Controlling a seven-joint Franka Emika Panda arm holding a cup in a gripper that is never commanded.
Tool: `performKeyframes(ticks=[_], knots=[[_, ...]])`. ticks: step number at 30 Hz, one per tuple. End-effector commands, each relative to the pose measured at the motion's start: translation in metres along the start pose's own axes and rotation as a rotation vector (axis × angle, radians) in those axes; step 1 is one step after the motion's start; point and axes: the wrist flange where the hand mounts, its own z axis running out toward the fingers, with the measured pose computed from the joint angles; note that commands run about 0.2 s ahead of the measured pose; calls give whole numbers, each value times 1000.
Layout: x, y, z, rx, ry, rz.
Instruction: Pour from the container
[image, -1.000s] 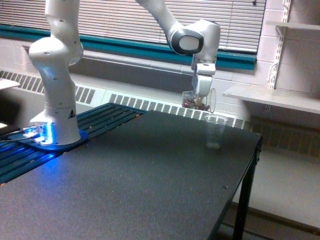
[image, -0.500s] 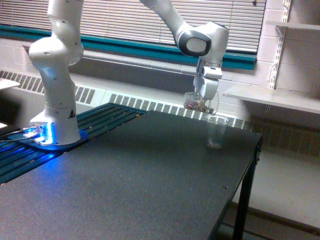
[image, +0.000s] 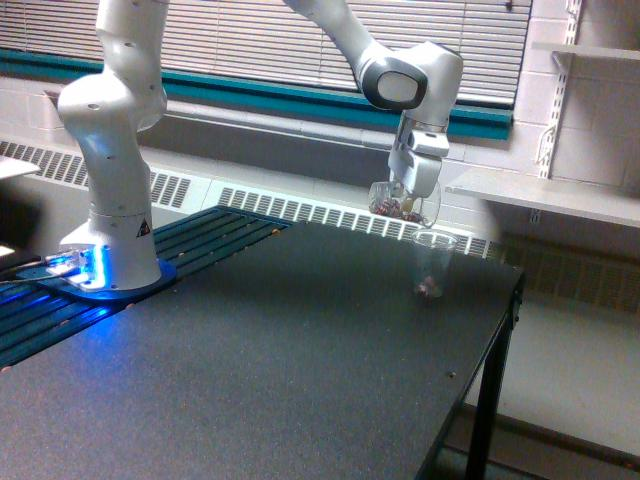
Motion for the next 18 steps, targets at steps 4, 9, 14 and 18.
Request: performKeyframes(ticks=[4, 9, 14, 18], knots=[[-4, -6, 3, 6, -36, -35], [-3, -5, 4, 4, -50, -43], [-1, -3, 3, -6, -59, -59], [3, 0, 2, -15, -59, -63]])
